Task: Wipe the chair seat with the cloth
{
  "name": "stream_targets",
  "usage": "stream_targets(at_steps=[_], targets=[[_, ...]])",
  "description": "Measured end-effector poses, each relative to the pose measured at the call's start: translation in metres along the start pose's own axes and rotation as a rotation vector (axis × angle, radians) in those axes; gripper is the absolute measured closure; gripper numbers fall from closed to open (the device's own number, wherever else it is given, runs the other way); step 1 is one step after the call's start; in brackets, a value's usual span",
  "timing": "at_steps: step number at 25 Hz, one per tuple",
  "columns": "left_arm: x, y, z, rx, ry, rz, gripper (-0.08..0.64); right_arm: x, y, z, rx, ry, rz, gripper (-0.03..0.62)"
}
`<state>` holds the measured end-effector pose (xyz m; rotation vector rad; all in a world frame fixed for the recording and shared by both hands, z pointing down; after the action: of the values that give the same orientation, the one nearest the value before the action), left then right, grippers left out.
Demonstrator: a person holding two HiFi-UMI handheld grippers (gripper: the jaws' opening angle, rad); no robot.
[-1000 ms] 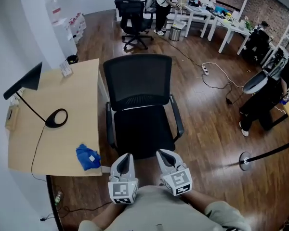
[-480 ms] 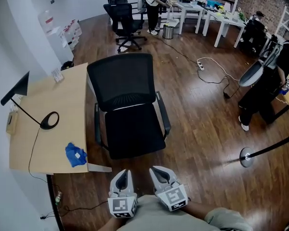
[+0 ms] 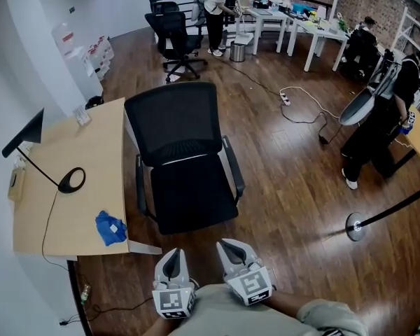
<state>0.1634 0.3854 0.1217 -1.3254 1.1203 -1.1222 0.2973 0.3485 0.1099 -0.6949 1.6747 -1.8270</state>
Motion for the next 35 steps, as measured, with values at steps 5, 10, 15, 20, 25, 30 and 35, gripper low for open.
stream_targets(at_steps=[5,10,15,20,25,30,35], targets=[[-0.001,0.010,-0.021,-0.004,-0.026,0.027,0.554,0.011,0.012,-0.014,-0.003,-0.033,0.046,0.589],[0.000,0.018,-0.026,-0.009,-0.065,0.053,0.554,0.014,0.012,-0.016,0.011,-0.069,0.039,0.589],[-0.002,0.019,-0.030,-0.012,-0.069,0.057,0.554,0.016,0.011,-0.020,0.014,-0.077,0.029,0.589],[-0.004,0.016,-0.031,-0.013,-0.071,0.048,0.554,0.017,0.009,-0.021,0.010,-0.073,0.021,0.589],[-0.005,0.016,-0.029,-0.005,-0.075,0.042,0.554,0.016,0.004,-0.020,0.008,-0.071,0.018,0.589],[-0.005,0.017,-0.024,0.002,-0.077,0.041,0.554,0.015,0.005,-0.022,0.017,-0.051,0.010,0.589],[-0.005,0.017,-0.022,0.002,-0.075,0.047,0.554,0.014,0.007,-0.023,0.012,-0.048,0.012,0.589]])
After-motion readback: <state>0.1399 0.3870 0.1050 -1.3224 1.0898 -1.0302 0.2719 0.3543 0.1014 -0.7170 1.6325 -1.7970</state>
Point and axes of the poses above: the fingertips, and each gripper's own axes: x forward along the fingers, z to its right, y out of its top, the point moved 3 cm from there along -x, backward along the fingers, and after that the axes turned 13 degrees about z, right-handed, at the moved point
